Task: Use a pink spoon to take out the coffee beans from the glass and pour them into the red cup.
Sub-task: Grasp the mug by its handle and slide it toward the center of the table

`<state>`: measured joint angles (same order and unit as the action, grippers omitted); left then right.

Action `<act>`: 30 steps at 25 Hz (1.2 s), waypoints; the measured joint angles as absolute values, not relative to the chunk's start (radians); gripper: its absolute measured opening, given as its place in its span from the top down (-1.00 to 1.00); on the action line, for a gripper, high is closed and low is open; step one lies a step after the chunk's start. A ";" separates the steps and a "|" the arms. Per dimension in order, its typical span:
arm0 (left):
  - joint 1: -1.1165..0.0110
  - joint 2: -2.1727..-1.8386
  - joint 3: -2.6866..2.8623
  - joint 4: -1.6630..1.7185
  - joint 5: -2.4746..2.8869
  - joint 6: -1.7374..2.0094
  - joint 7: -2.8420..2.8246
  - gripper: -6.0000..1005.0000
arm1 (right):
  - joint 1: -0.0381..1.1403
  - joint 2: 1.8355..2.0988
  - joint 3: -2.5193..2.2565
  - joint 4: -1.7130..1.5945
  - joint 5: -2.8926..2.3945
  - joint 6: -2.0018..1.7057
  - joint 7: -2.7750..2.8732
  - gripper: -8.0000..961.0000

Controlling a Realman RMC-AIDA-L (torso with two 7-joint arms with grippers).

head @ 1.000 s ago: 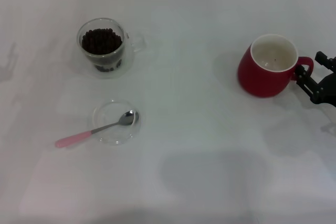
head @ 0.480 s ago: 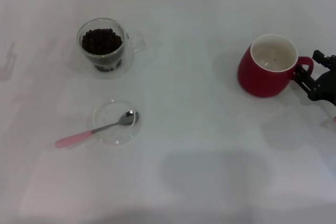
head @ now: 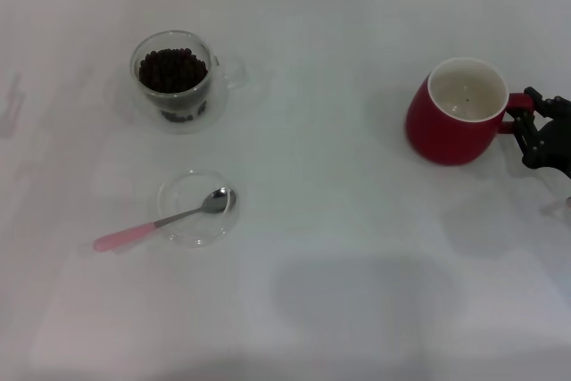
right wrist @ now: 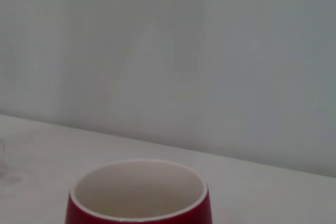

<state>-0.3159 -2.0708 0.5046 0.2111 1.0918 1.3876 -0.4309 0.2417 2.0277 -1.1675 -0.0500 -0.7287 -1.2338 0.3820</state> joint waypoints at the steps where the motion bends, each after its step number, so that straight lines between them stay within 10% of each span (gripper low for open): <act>1: -0.316 -2.071 0.505 0.211 1.092 1.387 -0.431 -0.19 | 0.242 2.028 -1.167 -0.049 -0.730 -1.238 0.382 0.43; 30: -0.309 -2.074 0.505 0.212 1.093 1.392 -0.431 -0.19 | 0.249 2.028 -1.488 -0.099 -0.724 -1.315 0.496 0.61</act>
<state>-0.3093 -2.0735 0.5046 0.2117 1.0925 1.3918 -0.4309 0.2485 2.0278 -1.4876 -0.0986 -0.7243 -1.3153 0.4956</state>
